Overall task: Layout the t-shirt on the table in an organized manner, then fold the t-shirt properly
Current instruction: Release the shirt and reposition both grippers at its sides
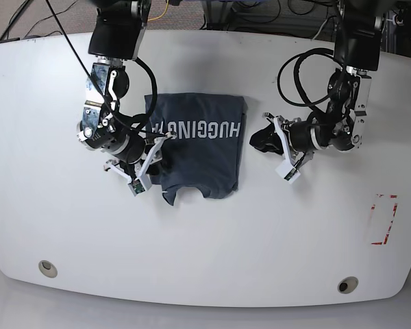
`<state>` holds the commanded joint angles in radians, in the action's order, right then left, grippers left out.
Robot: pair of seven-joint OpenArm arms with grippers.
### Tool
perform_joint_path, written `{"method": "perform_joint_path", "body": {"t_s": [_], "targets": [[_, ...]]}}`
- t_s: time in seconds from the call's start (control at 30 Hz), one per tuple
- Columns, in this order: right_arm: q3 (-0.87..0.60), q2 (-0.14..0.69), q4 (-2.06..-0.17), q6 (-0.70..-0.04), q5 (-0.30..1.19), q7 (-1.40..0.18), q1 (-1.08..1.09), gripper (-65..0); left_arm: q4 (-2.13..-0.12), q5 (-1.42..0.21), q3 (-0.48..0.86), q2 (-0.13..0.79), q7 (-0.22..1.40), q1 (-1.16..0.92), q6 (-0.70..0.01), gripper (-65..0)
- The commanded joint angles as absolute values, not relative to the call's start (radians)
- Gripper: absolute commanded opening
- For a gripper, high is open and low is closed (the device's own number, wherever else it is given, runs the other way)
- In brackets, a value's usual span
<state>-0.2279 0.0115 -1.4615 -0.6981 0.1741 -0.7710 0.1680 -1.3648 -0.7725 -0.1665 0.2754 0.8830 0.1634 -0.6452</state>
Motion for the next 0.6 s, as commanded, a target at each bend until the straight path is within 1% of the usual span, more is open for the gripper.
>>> {"method": "perform_joint_path", "body": {"t_s": [0.07,0.17,0.23,0.37,0.6], "targets": [[-0.228,0.044,-1.383,-0.698,0.174,-0.714,0.191,-48.4,-1.365,-0.773,-0.166,0.275,0.881,0.157,-0.645,-58.6],[-0.234,0.077,-1.336,-0.698,0.174,-0.691,0.213,-48.4,-1.365,-0.773,-0.166,0.275,0.881,0.156,-0.645,-58.6],[-0.236,0.101,-1.337,-0.698,0.180,-0.693,0.214,-48.4,-1.365,-0.773,-0.166,0.275,0.881,0.156,-0.645,-58.6],[-0.236,0.134,-1.403,-0.698,0.180,-0.704,0.229,-48.5,-1.365,-0.773,-0.166,0.275,0.881,0.156,-0.645,-58.6],[-0.236,0.134,-1.524,-0.698,0.177,-0.812,0.236,-48.5,-1.365,-0.771,-0.173,0.271,0.881,0.156,-0.645,-58.6]]}}
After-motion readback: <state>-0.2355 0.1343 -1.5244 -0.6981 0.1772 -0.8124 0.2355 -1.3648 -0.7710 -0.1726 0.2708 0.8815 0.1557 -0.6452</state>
